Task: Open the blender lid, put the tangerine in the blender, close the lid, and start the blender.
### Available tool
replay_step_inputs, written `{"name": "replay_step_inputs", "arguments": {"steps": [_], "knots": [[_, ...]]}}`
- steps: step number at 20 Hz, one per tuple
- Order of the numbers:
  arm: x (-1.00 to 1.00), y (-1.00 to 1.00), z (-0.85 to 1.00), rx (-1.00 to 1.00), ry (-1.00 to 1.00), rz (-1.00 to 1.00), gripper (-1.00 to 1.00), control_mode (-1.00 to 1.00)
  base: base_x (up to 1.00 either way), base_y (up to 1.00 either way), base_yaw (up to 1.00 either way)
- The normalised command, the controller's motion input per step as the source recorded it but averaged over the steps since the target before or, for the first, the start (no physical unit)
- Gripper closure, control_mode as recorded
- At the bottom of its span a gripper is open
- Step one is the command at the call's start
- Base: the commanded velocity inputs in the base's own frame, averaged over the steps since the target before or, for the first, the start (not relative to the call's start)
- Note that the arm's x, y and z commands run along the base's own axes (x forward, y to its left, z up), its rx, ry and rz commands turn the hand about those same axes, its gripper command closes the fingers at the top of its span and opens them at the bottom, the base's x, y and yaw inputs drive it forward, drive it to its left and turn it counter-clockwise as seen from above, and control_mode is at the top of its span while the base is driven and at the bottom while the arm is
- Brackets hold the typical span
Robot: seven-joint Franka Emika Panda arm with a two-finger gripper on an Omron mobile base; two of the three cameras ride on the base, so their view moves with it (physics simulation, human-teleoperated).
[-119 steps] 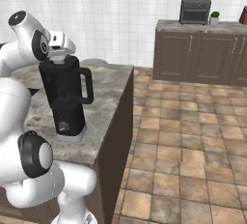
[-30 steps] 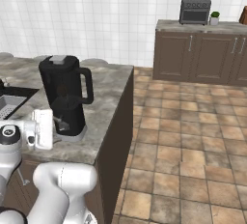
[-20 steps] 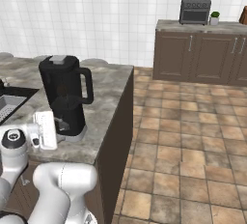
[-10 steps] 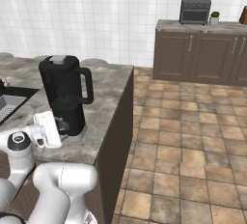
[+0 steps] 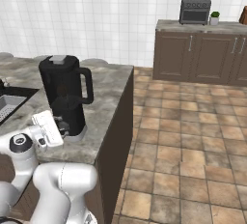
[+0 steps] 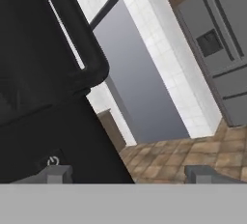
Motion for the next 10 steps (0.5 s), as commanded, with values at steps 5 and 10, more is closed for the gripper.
{"name": "replay_step_inputs", "arguments": {"steps": [5,10], "knots": [[0.3,0.1,0.02,-0.03,-0.11,0.01,-1.0,-1.0,0.0,0.0,0.0],[0.21,0.01,0.01,-0.03,-0.1,0.02,-1.0,-1.0,0.0,0.0,0.0]]}}
